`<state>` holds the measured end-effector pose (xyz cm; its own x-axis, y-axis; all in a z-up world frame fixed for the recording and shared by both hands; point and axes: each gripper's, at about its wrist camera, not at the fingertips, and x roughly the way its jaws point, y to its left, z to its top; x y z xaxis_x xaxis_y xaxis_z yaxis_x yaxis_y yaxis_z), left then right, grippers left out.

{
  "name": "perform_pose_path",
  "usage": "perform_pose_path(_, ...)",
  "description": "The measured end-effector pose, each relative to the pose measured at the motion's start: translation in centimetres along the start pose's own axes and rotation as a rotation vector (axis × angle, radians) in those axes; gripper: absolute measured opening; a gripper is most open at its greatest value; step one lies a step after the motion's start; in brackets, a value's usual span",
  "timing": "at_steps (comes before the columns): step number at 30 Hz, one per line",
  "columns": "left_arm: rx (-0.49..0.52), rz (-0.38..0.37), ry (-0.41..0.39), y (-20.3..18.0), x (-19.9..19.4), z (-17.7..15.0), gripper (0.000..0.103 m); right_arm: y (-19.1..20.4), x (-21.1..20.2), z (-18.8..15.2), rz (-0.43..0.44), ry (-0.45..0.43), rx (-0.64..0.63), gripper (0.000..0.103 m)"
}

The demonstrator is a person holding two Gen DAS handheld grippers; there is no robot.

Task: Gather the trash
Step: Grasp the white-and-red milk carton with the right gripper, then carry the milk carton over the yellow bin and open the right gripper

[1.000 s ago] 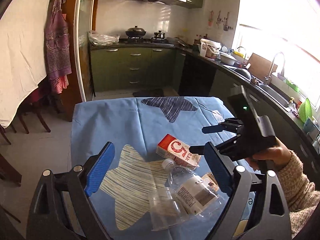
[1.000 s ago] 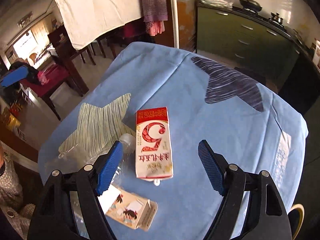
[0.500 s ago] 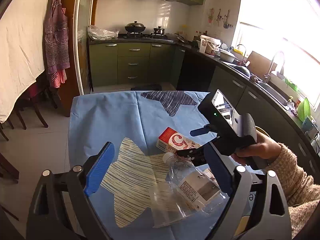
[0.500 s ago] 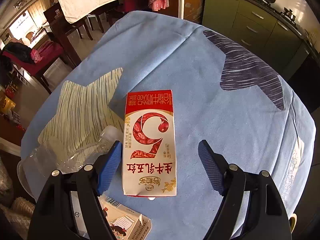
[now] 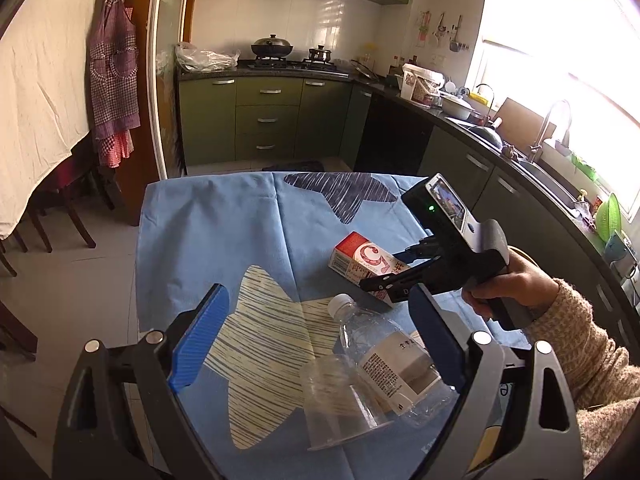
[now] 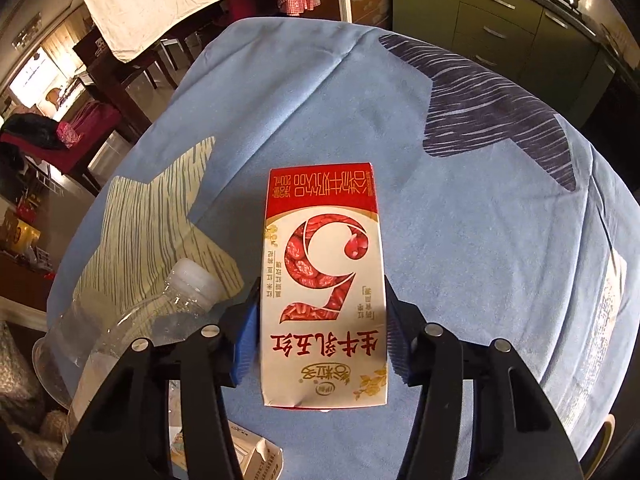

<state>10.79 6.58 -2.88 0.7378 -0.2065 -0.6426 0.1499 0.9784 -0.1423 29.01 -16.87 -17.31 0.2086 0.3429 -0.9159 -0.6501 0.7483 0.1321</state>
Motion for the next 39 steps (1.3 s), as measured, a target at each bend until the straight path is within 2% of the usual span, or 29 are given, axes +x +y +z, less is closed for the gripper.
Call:
perform_pose_path(6, 0.005, -0.010, 0.002, -0.5, 0.1, 0.0, 0.087, -2.8, -3.4, -2.7, 0.022, -0.045, 0.086, 0.053)
perform_pose_path(12, 0.021, -0.017, -0.001, -1.7, 0.0, -0.1, 0.087, -7.7, -8.9, -7.9, -0.016, -0.154, 0.210, 0.053)
perform_pose_path(17, 0.044, -0.024, 0.003, -3.0, 0.0, -0.1, 0.087, -15.0, -13.7, -14.1, -0.115, -0.233, 0.404, 0.053)
perform_pose_path(21, 0.050, -0.031, 0.005, -3.6, 0.3, 0.0, 0.087, -21.3, -16.7, -20.1, -0.243, -0.263, 0.572, 0.053)
perform_pose_path(24, 0.050, -0.036, 0.012, -4.0, 0.8, 0.1, 0.088, -25.6, -17.8, -24.4, -0.315, -0.252, 0.693, 0.053)
perform_pose_path(28, 0.059, -0.041, 0.027, -4.6, 1.5, 0.1, 0.088, -29.7, -16.9, -28.2, -0.366, -0.199, 0.797, 0.053)
perform_pose_path(30, 0.065, -0.040, 0.032, -4.8, 1.6, 0.2, 0.088, -30.9, -16.0, -29.2, -0.387, -0.172, 0.830, 0.058)
perform_pose_path(31, 0.067, -0.039, 0.036, -4.9, 1.7, 0.2, 0.088, -31.2, -15.8, -29.4, -0.427, -0.153, 0.842, 0.068)
perform_pose_path(34, 0.063, -0.030, 0.058, -4.7, 1.9, 0.1, 0.088, -31.1, -16.1, -29.0, -0.554, -0.147, 0.852, 0.069)
perform_pose_path(37, 0.055, -0.006, 0.094, -4.1, 2.3, -0.2, 0.088, -29.3, -18.4, -26.5, -0.526, -0.272, 0.838, 0.069)
perform_pose_path(39, 0.037, 0.006, 0.121, -3.5, 2.7, -0.7, 0.088, -27.3, -19.6, -23.5, -0.507, -0.361, 0.810, 0.070)
